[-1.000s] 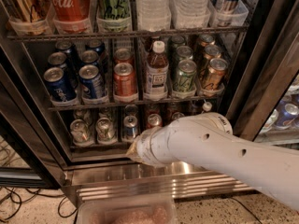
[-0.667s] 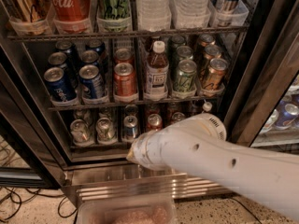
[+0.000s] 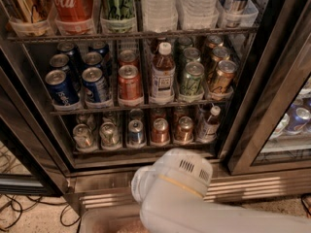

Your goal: Pick 7up can from bottom shelf of fridge

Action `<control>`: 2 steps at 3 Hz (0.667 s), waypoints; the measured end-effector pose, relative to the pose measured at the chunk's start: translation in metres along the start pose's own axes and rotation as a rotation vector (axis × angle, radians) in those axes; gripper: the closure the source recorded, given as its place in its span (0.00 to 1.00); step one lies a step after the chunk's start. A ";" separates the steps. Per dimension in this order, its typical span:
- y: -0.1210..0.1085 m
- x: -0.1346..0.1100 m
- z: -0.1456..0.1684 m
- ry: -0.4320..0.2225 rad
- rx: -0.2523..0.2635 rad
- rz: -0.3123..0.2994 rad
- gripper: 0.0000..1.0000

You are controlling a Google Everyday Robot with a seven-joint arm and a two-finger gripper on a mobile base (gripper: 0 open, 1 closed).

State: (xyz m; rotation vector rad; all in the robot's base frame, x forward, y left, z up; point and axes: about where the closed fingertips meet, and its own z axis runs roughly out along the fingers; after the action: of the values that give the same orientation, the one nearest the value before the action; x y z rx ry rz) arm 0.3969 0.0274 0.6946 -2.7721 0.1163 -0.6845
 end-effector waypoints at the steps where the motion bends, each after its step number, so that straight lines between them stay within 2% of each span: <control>1: 0.004 0.004 0.001 0.030 -0.019 -0.003 1.00; 2: 0.013 0.008 -0.001 0.083 0.004 -0.024 1.00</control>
Offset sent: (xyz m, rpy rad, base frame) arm 0.0140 -0.0217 -0.0100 -0.0052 -0.2140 0.0453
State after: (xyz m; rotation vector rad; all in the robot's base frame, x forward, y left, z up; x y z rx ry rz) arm 0.4029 0.0135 0.6953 -2.7463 0.0990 -0.8046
